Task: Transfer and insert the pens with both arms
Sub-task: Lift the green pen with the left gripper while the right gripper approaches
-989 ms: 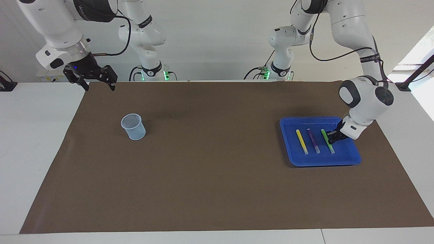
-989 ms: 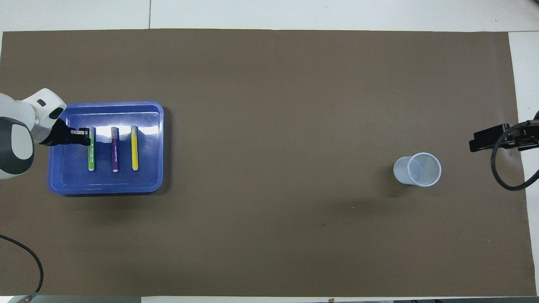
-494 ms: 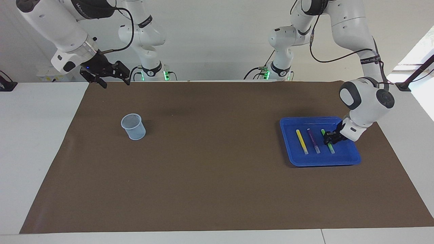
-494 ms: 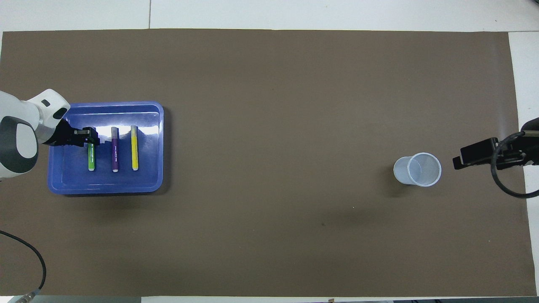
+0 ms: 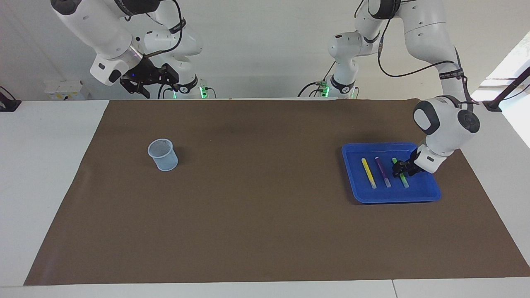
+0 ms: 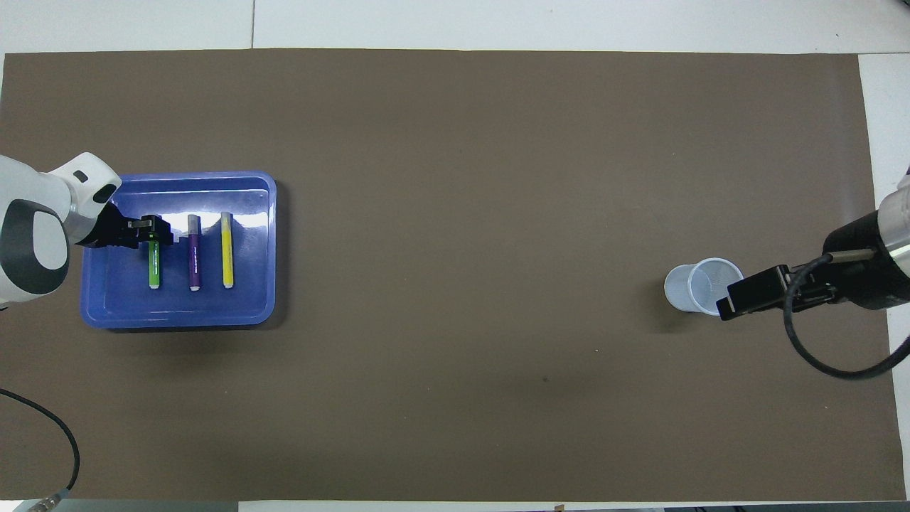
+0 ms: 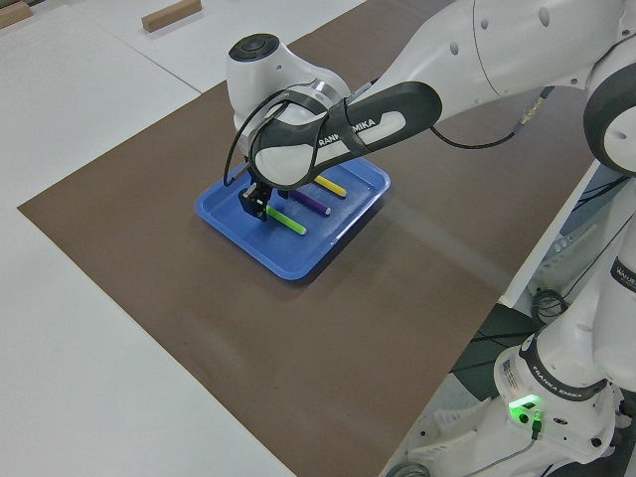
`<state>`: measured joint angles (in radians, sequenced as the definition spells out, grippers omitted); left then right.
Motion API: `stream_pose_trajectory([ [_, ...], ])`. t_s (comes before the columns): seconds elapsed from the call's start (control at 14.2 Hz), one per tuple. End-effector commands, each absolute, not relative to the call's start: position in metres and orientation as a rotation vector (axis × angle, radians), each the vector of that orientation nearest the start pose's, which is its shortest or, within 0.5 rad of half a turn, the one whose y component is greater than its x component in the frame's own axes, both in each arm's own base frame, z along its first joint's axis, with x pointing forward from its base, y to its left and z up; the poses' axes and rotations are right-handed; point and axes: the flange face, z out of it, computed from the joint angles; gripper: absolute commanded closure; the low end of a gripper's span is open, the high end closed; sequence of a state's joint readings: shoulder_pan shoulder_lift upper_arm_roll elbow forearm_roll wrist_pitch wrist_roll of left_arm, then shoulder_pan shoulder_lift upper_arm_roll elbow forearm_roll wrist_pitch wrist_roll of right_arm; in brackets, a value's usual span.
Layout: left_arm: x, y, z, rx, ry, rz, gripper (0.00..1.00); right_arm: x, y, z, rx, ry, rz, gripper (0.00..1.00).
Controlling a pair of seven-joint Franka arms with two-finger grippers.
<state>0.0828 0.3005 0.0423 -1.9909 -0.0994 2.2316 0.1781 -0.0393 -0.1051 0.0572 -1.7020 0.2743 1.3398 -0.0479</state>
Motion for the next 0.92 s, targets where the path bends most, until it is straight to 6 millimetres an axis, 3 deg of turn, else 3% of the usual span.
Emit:
stream_pose_trajectory([
  [0.0,0.592,0.070,0.304,-3.217,-0.032,0.053,0.78,0.489,0.037,0.606,-2.768,-0.069,0.353,0.00],
  [0.07,0.592,0.070,0.303,-3.217,-0.032,0.055,0.93,0.488,0.043,0.607,-2.746,-0.054,0.356,0.00],
  [0.14,0.592,0.070,0.304,-3.217,-0.030,0.053,1.00,0.486,0.048,0.605,-2.716,-0.015,0.359,0.00],
  [0.56,0.595,0.071,0.310,-3.221,-0.035,0.077,1.00,0.494,0.073,0.612,-2.418,0.448,0.371,0.00],
  [0.85,0.608,0.064,0.345,-3.232,-0.094,0.168,1.00,0.495,0.085,0.609,-2.288,0.598,0.362,0.00],
])
